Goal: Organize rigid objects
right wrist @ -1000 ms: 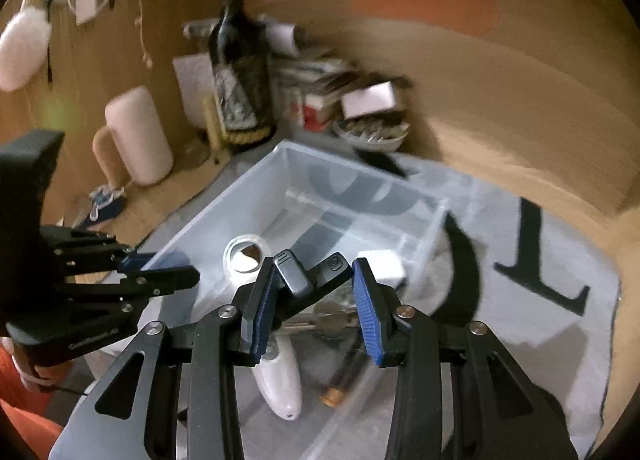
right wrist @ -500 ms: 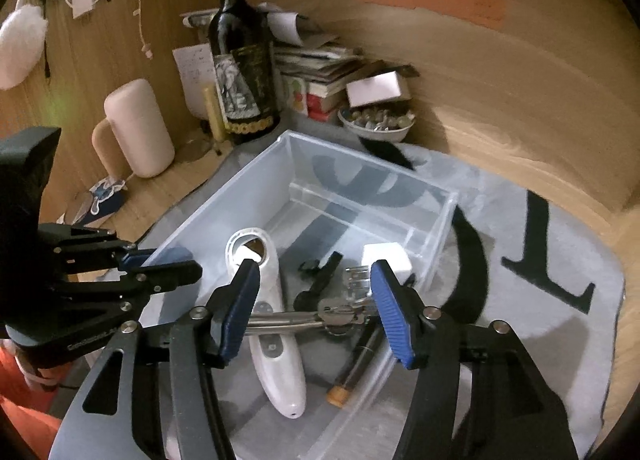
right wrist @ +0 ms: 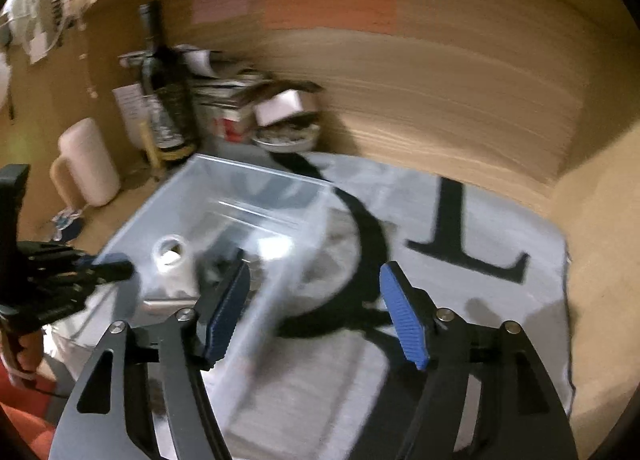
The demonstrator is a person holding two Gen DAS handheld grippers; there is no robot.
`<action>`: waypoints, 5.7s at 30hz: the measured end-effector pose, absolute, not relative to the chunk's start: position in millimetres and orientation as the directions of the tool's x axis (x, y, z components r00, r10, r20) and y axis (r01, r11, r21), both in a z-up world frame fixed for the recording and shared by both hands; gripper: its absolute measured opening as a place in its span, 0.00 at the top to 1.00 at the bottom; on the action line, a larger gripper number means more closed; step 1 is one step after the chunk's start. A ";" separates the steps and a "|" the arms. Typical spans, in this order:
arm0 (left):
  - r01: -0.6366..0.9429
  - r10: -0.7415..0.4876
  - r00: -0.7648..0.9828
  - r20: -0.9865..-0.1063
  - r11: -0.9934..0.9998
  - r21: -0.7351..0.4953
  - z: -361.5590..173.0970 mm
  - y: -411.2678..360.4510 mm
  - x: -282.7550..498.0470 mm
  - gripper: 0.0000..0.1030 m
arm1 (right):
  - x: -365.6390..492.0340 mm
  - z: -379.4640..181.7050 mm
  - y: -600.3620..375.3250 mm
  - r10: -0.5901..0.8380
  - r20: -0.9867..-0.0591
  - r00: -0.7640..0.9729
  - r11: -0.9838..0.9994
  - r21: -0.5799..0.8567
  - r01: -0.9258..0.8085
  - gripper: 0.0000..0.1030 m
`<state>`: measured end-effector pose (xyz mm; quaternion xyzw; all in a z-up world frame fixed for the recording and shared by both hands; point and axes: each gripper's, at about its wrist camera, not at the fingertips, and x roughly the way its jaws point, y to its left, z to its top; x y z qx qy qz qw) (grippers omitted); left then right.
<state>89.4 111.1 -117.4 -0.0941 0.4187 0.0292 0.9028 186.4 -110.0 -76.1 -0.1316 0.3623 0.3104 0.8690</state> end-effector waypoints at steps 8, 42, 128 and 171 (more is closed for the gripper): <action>-0.142 -0.022 0.646 -0.763 0.978 -0.149 -116.2 115.3 91.5 0.88 | 200.3 -109.9 -132.2 0.368 -0.780 0.505 0.809 0.001 -0.588 0.38; -0.148 -0.015 0.643 -0.766 0.978 -0.144 -117.8 118.4 90.9 0.88 | 188.0 -77.6 -113.1 0.460 -0.678 0.573 0.766 -0.022 -0.642 0.59; -0.047 0.026 0.968 -0.251 0.996 -0.078 2.6 30.2 -31.5 0.01 | 50.4 8.8 -177.3 0.536 -0.330 0.777 0.821 -0.008 -0.570 0.00; -0.010 -0.006 0.970 -0.242 0.998 -0.065 5.8 21.8 -25.8 0.00 | 51.0 9.5 -176.0 0.529 -0.328 0.782 0.827 -0.008 -0.563 0.00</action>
